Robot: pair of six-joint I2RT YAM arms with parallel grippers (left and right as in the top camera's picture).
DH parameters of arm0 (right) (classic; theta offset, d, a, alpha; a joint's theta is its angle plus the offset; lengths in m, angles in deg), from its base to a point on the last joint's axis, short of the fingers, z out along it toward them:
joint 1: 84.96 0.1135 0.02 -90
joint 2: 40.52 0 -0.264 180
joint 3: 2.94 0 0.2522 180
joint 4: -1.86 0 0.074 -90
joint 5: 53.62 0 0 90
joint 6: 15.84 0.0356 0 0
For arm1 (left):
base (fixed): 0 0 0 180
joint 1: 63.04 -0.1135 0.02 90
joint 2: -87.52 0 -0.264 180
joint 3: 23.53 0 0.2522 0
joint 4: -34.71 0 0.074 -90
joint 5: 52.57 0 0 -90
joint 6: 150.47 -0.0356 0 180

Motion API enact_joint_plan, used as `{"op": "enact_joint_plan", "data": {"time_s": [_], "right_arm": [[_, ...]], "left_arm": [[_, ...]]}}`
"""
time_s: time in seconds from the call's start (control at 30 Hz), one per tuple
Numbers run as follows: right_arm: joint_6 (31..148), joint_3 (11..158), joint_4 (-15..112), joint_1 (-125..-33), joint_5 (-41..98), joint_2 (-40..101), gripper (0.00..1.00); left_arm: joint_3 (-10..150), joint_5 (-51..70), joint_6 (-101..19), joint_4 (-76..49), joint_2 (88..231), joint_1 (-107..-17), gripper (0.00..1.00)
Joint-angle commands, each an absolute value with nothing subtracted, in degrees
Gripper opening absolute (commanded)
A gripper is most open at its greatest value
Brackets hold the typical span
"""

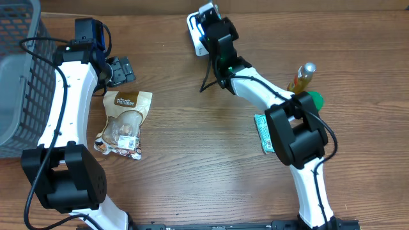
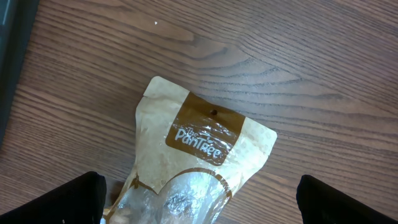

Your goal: Scan the item barcode

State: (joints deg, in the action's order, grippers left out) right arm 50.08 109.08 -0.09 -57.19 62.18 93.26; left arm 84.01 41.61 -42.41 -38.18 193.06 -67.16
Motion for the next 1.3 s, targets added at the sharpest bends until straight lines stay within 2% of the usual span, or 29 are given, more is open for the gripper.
{"op": "enact_joint_plan", "data": {"time_s": [0.0, 0.17, 0.37, 0.5, 0.7, 0.83, 0.97, 1.17, 1.27], "right_arm": [[49.62, 110.06, -1.36, -57.19, 62.07, 94.02, 0.04], [49.64, 110.06, -4.57, -57.04, 62.42, 93.19, 0.04], [50.93, 110.06, 3.69, -55.40, 62.29, 85.19, 0.04], [59.35, 110.06, 17.35, -54.79, 62.27, 77.37, 0.04], [82.71, 110.06, 49.75, -55.51, 55.95, 67.75, 0.04], [85.14, 109.62, 65.88, -56.69, 45.42, 67.14, 0.04], [85.77, 105.45, 75.78, -57.43, 40.96, 68.12, 0.04], [86.19, 94.63, 76.74, -57.85, 43.93, 68.80, 0.04], [86.45, 89.91, 73.88, -58.44, 48.98, 68.80, 0.10]], "left_arm": [[84.47, 42.31, -42.43, -38.16, 192.51, -66.83, 1.00], [84.47, 42.31, -42.43, -38.16, 192.51, -66.83, 1.00], [84.47, 42.31, -42.45, -38.16, 192.51, -66.83, 1.00], [84.47, 42.31, -42.43, -38.16, 192.51, -66.83, 1.00], [84.47, 42.31, -42.43, -38.16, 192.51, -66.83, 1.00], [84.47, 42.31, -42.45, -38.16, 192.51, -66.83, 0.99], [84.47, 42.31, -42.43, -38.16, 192.51, -66.83, 0.99], [84.47, 42.31, -42.43, -38.16, 192.51, -66.83, 0.99], [84.47, 42.31, -42.45, -38.16, 192.51, -66.83, 0.99]]}}
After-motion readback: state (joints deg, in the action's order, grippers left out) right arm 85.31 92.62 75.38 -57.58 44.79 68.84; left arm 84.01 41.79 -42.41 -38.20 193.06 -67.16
